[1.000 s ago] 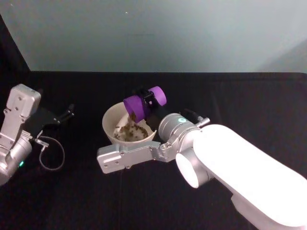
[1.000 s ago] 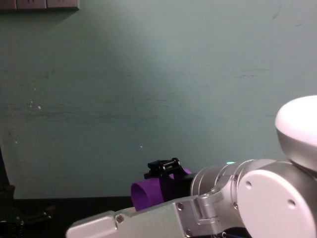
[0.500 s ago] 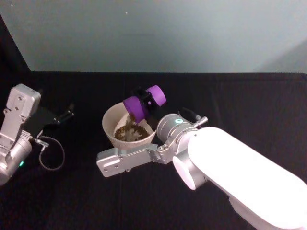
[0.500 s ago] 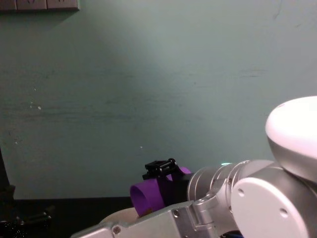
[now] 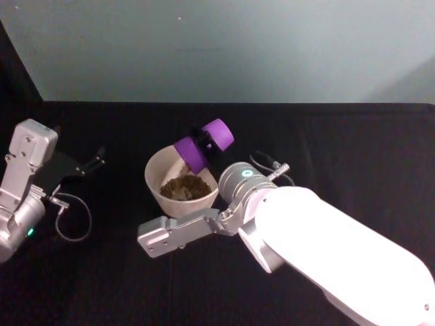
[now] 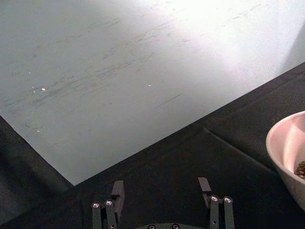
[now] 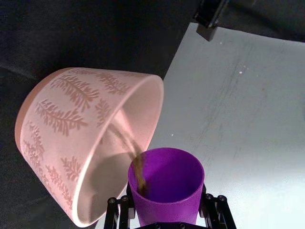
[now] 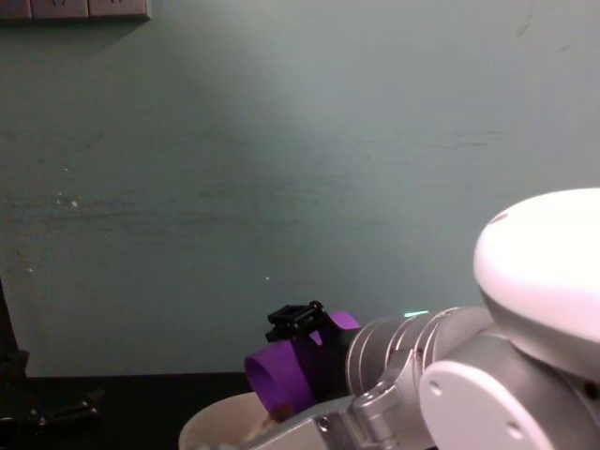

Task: Pick up the cup and pour the mung beans from the cup into the bowl.

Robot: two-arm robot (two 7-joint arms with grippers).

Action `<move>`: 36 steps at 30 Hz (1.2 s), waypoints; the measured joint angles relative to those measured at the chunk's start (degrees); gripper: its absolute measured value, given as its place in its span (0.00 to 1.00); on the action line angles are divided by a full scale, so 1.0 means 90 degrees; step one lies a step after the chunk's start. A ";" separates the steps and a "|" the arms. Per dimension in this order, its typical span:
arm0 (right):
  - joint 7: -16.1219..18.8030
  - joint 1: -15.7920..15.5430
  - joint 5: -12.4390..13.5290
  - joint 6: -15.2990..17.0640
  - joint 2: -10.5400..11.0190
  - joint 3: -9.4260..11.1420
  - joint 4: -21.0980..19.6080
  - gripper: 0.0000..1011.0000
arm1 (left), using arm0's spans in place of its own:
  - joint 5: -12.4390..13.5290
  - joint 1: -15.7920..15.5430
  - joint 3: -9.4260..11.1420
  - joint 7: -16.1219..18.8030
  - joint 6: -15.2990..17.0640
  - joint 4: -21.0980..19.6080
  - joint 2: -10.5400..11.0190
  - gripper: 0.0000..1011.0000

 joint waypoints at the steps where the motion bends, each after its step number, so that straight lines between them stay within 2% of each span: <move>1: 0.0016 0.0014 -0.0061 -0.0001 0.0002 -0.0037 0.0007 0.71 | 0.0000 -0.0001 0.0000 0.0000 0.0000 0.0000 0.0000 0.99; 14: 0.0105 0.0136 -0.0776 0.0012 0.0040 -0.0372 0.0087 0.71 | 0.0000 0.0000 0.0000 0.0000 0.0000 0.0000 0.0000 0.99; 27: 0.0118 0.0110 -0.0951 0.0003 0.0025 -0.0389 0.0083 0.71 | 0.0000 0.0000 0.0000 0.0000 0.0000 0.0000 0.0000 0.99; 32: 0.0117 0.0078 -0.0949 -0.0005 0.0022 -0.0363 0.0052 0.71 | 0.0000 0.0000 0.0000 0.0000 0.0000 0.0000 0.0000 0.99; 35: -0.0019 -0.0008 -0.0677 -0.0022 0.0018 -0.0203 0.0005 0.71 | 0.0000 0.0000 0.0000 0.0000 0.0000 0.0000 0.0000 0.99; 36: -0.0163 -0.0094 -0.0392 -0.0035 0.0014 -0.0042 -0.0041 0.71 | 0.0000 0.0000 0.0000 0.0000 0.0000 0.0000 0.0000 0.99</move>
